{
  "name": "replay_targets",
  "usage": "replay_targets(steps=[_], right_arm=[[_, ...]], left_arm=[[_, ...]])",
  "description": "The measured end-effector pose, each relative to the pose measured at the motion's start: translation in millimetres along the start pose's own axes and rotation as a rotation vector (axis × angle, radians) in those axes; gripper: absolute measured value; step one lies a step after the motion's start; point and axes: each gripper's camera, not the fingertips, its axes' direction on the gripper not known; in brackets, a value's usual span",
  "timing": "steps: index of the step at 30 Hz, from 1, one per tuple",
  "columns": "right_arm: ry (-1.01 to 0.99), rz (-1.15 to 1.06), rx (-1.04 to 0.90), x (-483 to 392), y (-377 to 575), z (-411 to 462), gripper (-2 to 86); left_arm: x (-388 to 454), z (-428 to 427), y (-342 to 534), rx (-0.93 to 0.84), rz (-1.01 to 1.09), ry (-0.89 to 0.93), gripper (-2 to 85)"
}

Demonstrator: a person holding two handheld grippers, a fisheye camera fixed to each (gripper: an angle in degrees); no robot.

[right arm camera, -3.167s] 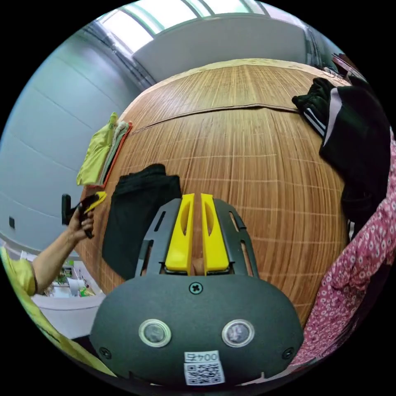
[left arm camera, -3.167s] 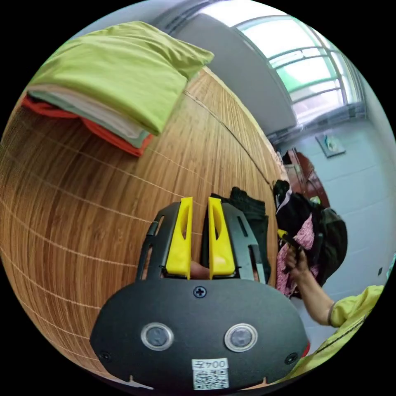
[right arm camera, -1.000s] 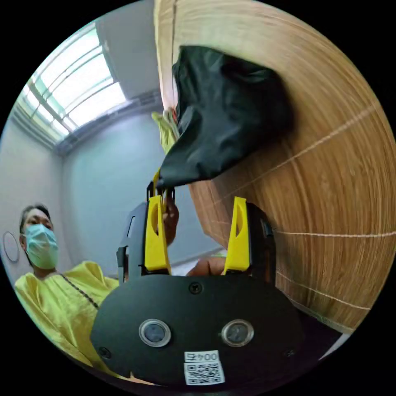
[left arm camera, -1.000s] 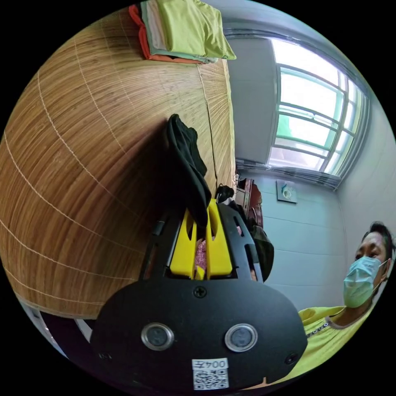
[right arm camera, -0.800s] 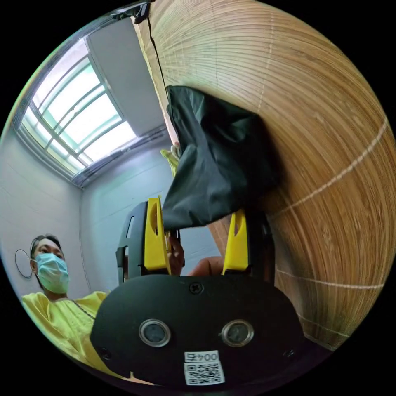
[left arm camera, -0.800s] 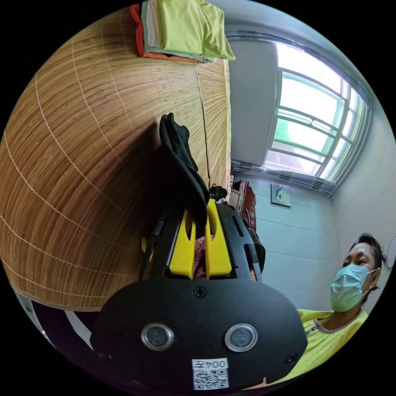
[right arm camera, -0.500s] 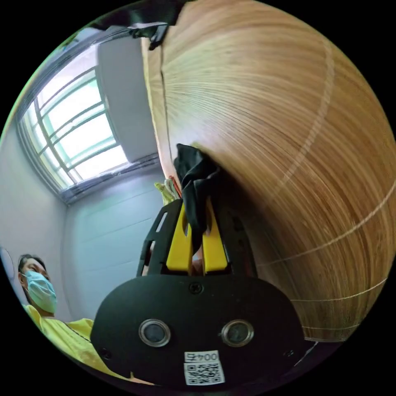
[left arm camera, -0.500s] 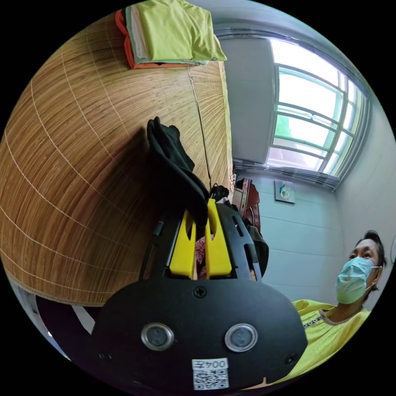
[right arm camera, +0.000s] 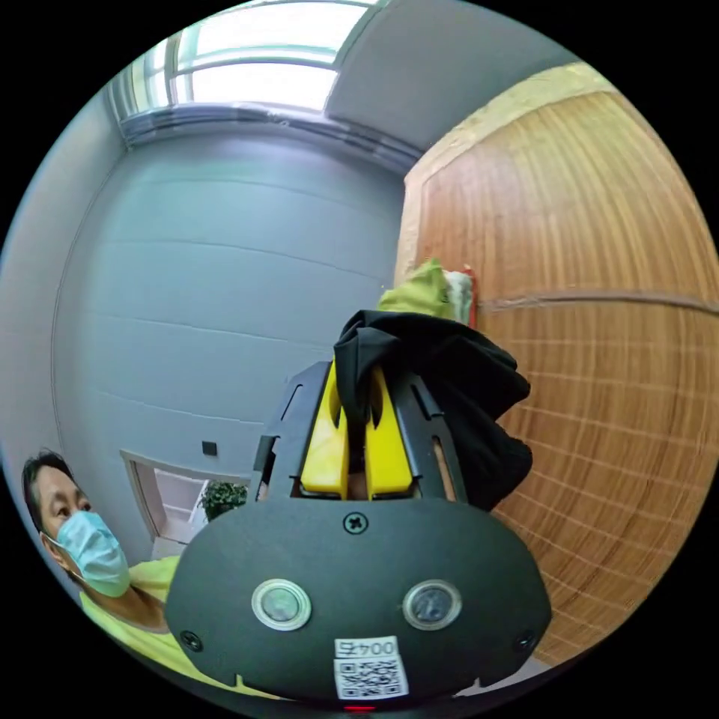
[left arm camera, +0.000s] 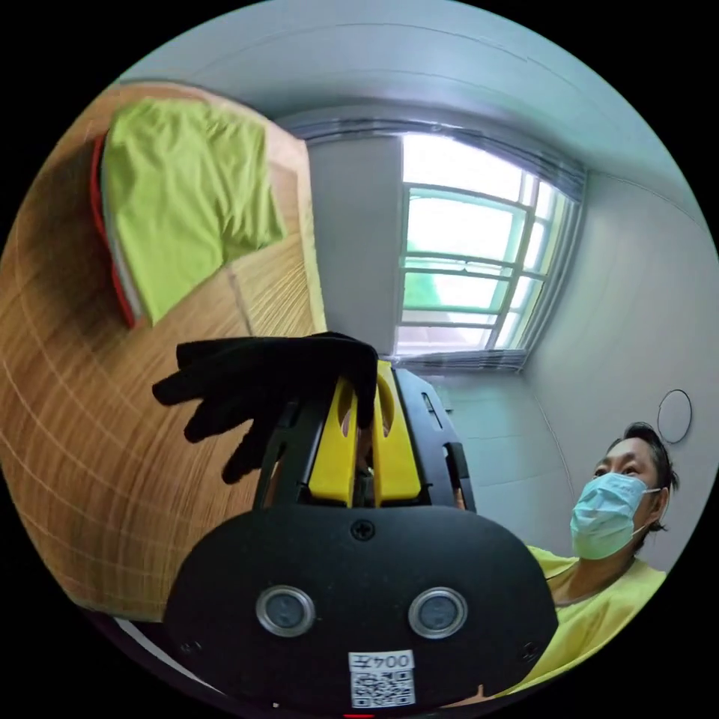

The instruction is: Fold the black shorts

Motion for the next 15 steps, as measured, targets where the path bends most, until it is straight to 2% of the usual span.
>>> replay_targets(steps=[5, 8, 11, 15], right_arm=[[-0.105, -0.229, -0.104, -107, -95, 104, 1.3], [-0.090, -0.348, -0.147, -126, -126, 151, 1.6], [-0.011, -0.381, -0.251, -100, -150, 202, 2.0], [0.139, -0.335, -0.360, -24, -165, 254, 2.7]], left_arm=[[61, -44, -66, 0.118, 0.254, -0.072, 5.0], [64, -50, -77, 0.186, 0.346, -0.142, 5.0], [22, -36, -72, 0.244, 0.338, -0.222, 4.9], [-100, 12, -47, 0.247, 0.149, -0.290, 4.6]])
